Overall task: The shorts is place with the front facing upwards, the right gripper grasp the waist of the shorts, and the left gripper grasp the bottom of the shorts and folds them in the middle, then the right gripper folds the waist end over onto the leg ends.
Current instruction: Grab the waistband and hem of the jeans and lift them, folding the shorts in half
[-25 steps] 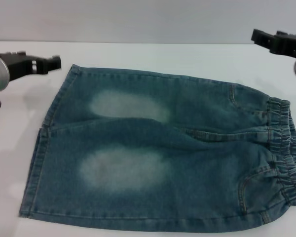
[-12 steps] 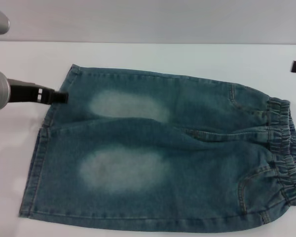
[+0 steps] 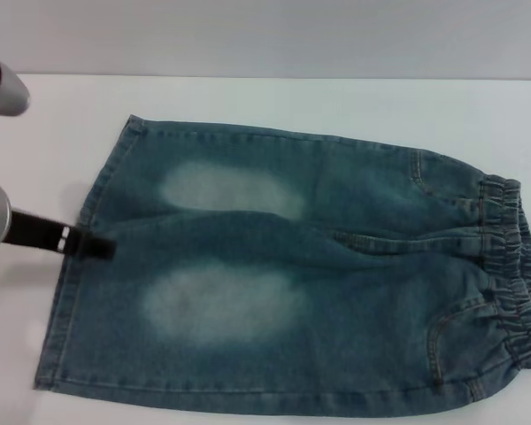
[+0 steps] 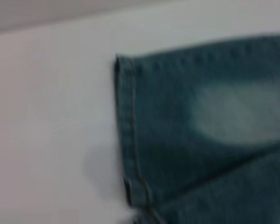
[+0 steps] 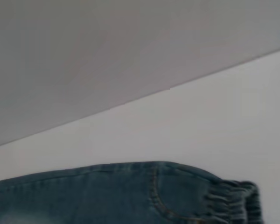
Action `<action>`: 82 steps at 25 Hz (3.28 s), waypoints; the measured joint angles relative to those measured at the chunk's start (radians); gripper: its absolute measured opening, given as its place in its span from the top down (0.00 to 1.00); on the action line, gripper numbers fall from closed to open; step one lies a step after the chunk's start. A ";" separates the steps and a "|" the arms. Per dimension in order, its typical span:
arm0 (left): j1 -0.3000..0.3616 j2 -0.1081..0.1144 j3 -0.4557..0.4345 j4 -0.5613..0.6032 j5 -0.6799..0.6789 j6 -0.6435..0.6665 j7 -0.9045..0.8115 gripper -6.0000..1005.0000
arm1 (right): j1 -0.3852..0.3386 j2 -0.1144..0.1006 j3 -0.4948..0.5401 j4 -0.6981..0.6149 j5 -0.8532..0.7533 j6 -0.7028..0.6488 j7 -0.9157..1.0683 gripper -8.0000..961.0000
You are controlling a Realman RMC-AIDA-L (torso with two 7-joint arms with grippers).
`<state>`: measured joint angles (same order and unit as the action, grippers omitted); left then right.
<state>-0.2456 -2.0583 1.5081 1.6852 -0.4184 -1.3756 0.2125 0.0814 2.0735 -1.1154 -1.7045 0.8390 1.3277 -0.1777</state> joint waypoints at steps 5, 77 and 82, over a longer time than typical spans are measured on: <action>-0.014 -0.002 0.003 0.004 0.042 -0.090 -0.027 0.14 | -0.011 0.002 0.008 0.020 -0.013 0.004 -0.001 0.41; -0.131 -0.005 0.232 -0.067 0.102 -0.368 -0.360 0.84 | 0.054 -0.018 0.089 0.177 -0.017 0.070 -0.119 0.41; -0.143 -0.006 0.236 -0.063 0.103 -0.367 -0.360 0.88 | 0.024 0.001 0.081 0.191 -0.018 0.073 -0.119 0.41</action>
<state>-0.3883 -2.0645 1.7441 1.6225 -0.3150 -1.7427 -0.1474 0.1051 2.0746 -1.0342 -1.5130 0.8208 1.4005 -0.2967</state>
